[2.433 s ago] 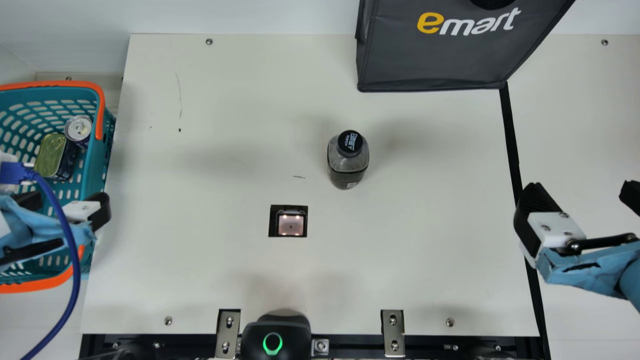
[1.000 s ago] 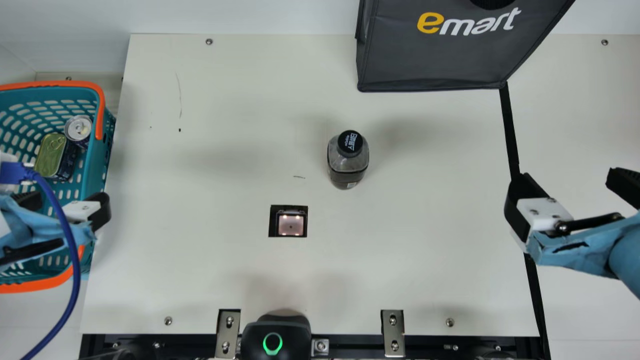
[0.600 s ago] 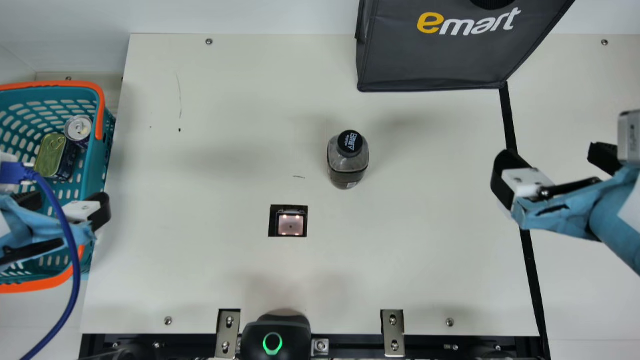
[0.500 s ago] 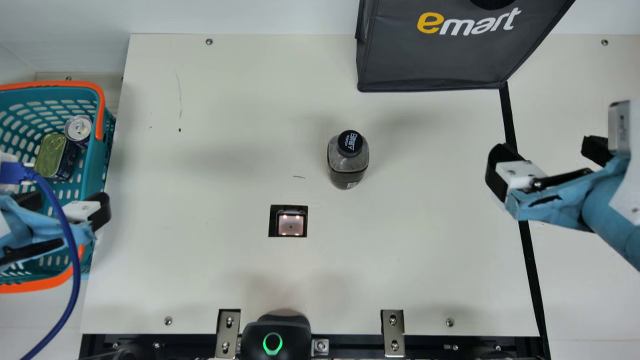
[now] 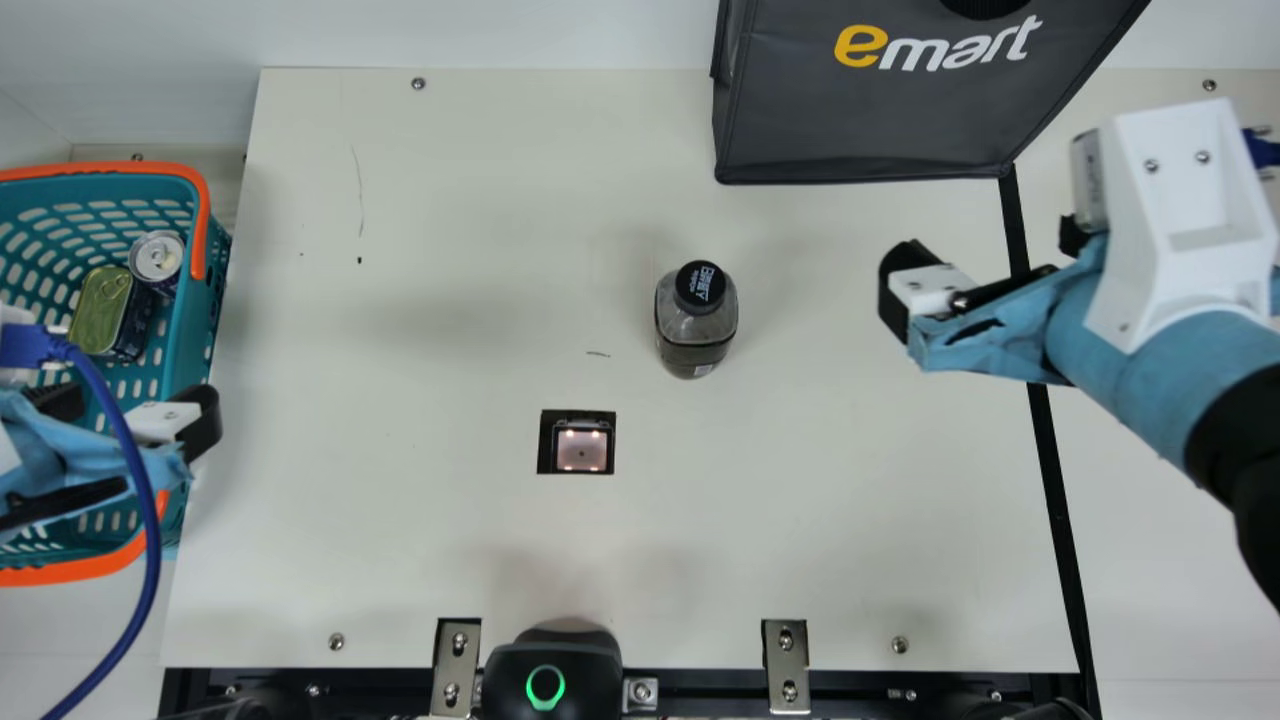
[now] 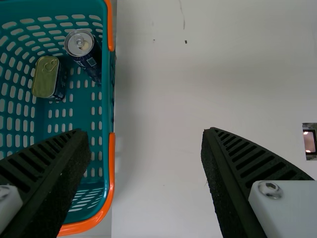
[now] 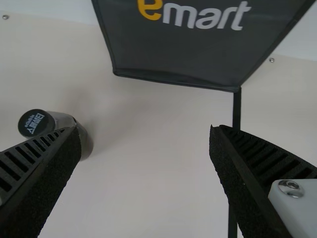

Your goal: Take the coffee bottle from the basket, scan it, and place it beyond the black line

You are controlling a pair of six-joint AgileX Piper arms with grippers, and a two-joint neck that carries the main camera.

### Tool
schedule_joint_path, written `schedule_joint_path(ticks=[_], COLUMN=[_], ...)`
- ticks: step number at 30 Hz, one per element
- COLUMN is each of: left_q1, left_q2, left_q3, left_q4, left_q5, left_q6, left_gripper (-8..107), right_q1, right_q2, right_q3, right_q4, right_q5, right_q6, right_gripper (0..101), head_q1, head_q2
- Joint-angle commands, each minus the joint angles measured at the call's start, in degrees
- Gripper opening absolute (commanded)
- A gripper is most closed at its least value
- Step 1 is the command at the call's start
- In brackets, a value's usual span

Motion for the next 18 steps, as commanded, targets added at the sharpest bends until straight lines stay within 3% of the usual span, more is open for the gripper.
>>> schedule_joint_path(ticks=[1, 18], left_q1=[0.0, 0.0], left_q2=[0.0, 0.0], left_q3=[0.0, 0.0], left_q4=[0.0, 0.0], left_q5=[0.0, 0.0], left_q6=[0.0, 0.0], left_gripper=[90, 90], right_q1=[1.6, 4.6], right_q2=[0.7, 6.7], right_q3=[-0.1, -0.9], right_q4=[-0.3, 5.4], right_q5=[-0.2, -1.9], right_q6=[0.3, -3.3], right_gripper=[91, 91], head_q1=[-1.6, -1.6], head_q2=[0.1, 0.1])
